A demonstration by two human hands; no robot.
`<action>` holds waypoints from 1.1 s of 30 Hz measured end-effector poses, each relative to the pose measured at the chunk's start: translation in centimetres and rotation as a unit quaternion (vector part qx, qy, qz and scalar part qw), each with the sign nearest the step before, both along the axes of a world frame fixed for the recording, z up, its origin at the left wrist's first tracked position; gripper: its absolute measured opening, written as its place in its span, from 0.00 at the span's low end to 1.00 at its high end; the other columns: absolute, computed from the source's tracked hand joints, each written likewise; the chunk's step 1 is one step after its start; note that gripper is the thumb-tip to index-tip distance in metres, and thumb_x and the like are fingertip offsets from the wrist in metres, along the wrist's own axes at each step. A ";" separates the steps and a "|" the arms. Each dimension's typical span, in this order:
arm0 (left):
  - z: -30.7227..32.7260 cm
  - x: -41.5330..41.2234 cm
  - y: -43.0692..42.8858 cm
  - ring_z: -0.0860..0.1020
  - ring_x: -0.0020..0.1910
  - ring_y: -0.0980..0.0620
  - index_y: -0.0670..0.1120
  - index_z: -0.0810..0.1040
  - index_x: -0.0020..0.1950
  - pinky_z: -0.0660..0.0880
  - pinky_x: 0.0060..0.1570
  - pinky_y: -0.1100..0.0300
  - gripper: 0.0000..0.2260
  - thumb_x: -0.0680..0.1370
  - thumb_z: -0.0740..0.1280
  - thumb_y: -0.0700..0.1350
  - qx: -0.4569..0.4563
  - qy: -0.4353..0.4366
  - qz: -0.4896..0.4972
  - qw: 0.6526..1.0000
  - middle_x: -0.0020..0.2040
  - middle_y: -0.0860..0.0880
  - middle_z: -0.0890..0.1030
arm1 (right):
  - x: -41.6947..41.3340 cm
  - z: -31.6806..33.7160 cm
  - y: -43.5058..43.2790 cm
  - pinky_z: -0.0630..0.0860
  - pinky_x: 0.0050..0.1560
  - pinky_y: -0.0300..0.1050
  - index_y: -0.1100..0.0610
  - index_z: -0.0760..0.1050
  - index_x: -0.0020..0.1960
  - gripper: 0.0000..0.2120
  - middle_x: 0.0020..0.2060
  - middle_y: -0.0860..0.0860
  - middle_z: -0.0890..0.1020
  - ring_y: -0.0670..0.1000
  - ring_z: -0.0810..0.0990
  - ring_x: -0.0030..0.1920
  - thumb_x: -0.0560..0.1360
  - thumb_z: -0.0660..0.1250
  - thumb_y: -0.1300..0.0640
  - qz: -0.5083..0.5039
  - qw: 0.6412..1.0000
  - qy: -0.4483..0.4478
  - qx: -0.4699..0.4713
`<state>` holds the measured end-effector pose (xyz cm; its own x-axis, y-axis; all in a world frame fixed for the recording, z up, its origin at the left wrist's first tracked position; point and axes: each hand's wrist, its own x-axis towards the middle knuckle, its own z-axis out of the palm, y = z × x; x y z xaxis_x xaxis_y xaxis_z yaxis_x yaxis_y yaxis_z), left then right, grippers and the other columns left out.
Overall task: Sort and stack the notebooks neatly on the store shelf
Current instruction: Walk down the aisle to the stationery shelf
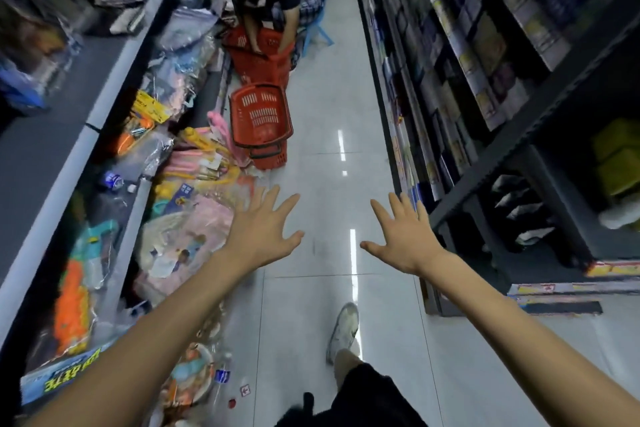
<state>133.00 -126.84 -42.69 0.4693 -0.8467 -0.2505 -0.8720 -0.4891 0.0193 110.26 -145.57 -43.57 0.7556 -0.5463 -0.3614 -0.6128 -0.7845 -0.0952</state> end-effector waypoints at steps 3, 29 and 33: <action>0.7 3.2 -5.9 0.51 0.84 0.38 0.60 0.55 0.85 0.51 0.78 0.34 0.42 0.71 0.46 0.73 0.007 0.003 0.000 1.000 0.85 0.43 0.56 | 3.7 0.6 -5.7 0.39 0.80 0.63 0.50 0.40 0.84 0.45 0.83 0.59 0.44 0.62 0.40 0.82 0.79 0.54 0.28 0.002 1.000 -0.007 0.004; -1.3 42.0 -45.7 0.50 0.84 0.39 0.58 0.55 0.85 0.53 0.78 0.33 0.37 0.77 0.53 0.70 -0.003 0.022 0.008 1.000 0.85 0.44 0.54 | 41.7 0.4 -48.1 0.43 0.81 0.61 0.49 0.41 0.84 0.42 0.83 0.58 0.45 0.60 0.41 0.83 0.80 0.55 0.31 -0.019 1.000 0.009 0.005; -0.9 47.4 -52.4 0.52 0.84 0.39 0.59 0.54 0.85 0.52 0.79 0.34 0.36 0.78 0.55 0.70 -0.003 0.033 -0.007 0.999 0.85 0.44 0.55 | 45.7 -0.1 -53.3 0.44 0.81 0.62 0.50 0.41 0.84 0.41 0.83 0.58 0.46 0.61 0.42 0.83 0.81 0.55 0.33 -0.028 1.000 0.012 0.007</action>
